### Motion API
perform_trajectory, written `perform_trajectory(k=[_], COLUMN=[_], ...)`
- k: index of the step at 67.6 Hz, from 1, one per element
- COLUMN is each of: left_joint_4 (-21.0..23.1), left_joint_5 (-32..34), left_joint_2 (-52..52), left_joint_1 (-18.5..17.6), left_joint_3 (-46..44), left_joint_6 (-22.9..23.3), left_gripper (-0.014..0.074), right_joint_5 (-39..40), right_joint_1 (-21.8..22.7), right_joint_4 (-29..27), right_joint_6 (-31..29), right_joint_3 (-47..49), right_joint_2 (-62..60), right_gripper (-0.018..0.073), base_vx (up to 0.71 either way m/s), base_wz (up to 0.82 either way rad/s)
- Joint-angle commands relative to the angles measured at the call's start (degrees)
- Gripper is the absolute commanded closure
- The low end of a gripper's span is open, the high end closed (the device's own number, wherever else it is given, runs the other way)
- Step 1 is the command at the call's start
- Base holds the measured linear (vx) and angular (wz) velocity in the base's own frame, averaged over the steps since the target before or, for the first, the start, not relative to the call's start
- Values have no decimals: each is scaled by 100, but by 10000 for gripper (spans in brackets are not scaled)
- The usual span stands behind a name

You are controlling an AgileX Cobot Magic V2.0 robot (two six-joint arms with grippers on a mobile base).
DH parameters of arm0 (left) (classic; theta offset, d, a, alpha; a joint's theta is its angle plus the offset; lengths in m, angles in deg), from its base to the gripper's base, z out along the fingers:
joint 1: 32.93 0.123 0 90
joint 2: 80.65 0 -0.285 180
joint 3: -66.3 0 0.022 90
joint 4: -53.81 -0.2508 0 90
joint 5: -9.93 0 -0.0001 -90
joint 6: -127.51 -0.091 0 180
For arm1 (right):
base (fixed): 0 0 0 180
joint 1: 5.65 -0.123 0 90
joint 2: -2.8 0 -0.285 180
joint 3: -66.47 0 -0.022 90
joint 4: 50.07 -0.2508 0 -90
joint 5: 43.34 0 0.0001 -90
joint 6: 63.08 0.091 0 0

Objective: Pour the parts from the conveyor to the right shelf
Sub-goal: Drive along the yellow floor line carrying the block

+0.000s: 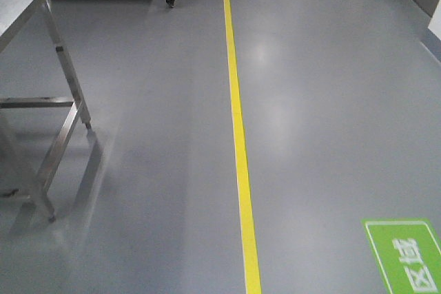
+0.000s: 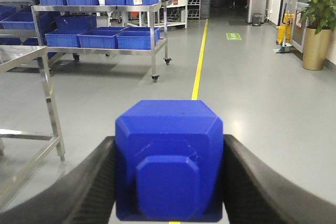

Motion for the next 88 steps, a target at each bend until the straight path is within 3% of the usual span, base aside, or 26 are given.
perform_trajectory(k=[1, 88], left_joint_4=[41, 41], left_joint_5=[387, 388], left_joint_2=[60, 54], left_joint_1=[-13, -13], left_joint_3=[157, 157], left_joint_6=[4, 4], left_gripper=[603, 603], right_joint_5=[443, 446], right_joint_1=[17, 17], right_joint_4=[55, 55], right_joint_6=[-36, -36], right_joint_3=[147, 147], right_joint_2=[65, 65], right_gripper=[523, 523], base_vx=[76, 76], base_wz=[2, -3])
